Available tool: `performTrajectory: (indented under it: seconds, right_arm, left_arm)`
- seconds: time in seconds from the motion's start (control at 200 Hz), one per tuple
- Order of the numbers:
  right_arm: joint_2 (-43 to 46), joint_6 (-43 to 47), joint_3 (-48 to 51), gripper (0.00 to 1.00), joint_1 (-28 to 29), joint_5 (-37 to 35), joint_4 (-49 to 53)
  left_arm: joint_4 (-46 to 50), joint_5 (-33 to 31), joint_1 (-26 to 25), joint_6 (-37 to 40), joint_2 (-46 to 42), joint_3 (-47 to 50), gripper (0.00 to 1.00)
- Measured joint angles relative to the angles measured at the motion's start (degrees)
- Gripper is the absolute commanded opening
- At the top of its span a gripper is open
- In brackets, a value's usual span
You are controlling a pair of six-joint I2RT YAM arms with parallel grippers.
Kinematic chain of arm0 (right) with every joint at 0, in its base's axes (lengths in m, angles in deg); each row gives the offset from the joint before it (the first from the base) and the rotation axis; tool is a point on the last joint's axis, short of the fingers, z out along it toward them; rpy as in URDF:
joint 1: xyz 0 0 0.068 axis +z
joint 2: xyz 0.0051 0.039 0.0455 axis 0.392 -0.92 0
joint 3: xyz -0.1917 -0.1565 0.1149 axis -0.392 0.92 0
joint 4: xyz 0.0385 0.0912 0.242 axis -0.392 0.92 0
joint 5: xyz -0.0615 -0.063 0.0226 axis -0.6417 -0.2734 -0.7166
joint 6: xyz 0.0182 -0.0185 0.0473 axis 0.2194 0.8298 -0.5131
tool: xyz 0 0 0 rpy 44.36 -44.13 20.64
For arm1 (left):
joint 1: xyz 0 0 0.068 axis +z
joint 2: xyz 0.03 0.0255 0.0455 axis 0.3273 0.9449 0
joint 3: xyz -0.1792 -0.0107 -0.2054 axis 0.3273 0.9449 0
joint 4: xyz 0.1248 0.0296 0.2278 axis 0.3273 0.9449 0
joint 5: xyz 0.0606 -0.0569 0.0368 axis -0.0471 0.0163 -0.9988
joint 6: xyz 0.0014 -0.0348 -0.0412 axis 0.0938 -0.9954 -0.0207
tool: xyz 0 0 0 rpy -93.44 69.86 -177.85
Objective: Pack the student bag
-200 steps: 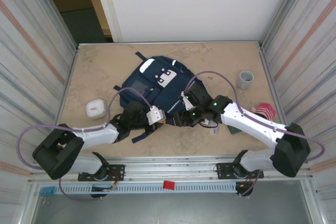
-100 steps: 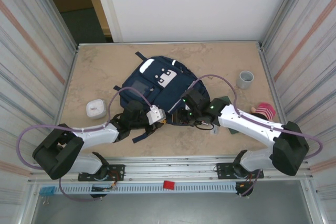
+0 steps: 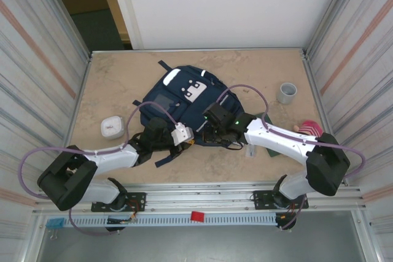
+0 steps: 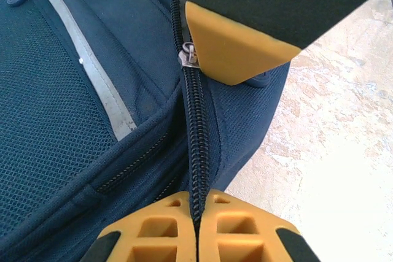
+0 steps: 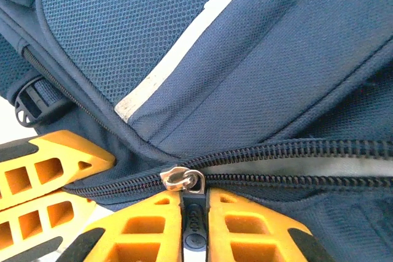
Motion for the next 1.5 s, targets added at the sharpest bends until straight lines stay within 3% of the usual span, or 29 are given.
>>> performTrajectory:
  seconds: [0.231, 0.506, 0.697, 0.882, 0.987, 1.087, 1.318, 1.498]
  right_arm:
    - [1.79, 0.0, -0.09, 0.05, -1.03, -4.17, 3.72]
    - [4.7, 1.84, 0.87, 0.07, -8.35, -5.42, 7.15]
    - [5.66, 6.29, 2.38, 0.14, -11.26, -1.62, 6.14]
    - [5.68, 9.22, 3.74, 0.35, -12.85, 2.25, 3.78]
    - [5.68, 10.91, 4.48, 0.4, -13.88, 5.2, 1.75]
    - [5.66, 12.39, 5.25, 0.37, -14.62, 8.07, -0.39]
    - [5.01, 13.92, 5.53, 0.1, -15.04, 9.11, -1.33]
    - [4.87, 13.68, 3.61, 0.05, -14.78, 5.22, 2.47]
  left_arm:
    - [0.85, -0.68, -0.04, 0.09, -0.35, -0.37, 0.0]
    - [2.23, -1.55, -0.11, 0.48, -2.23, -0.46, 0.0]
    - [2.8, -1.53, -0.11, 0.68, -2.29, -0.46, 0.0]
    - [3.39, -1.49, -0.11, 0.87, -2.36, -0.46, 0.0]
    - [3.41, -1.49, -0.11, 0.87, -2.43, -0.46, 0.0]
    - [3.41, -1.49, -0.09, 0.87, -2.58, -0.46, 0.0]
    - [3.41, -1.53, -0.11, 0.87, -2.58, -0.46, 0.0]
    - [3.43, -2.16, -0.11, 0.87, -2.58, -0.46, 0.0]
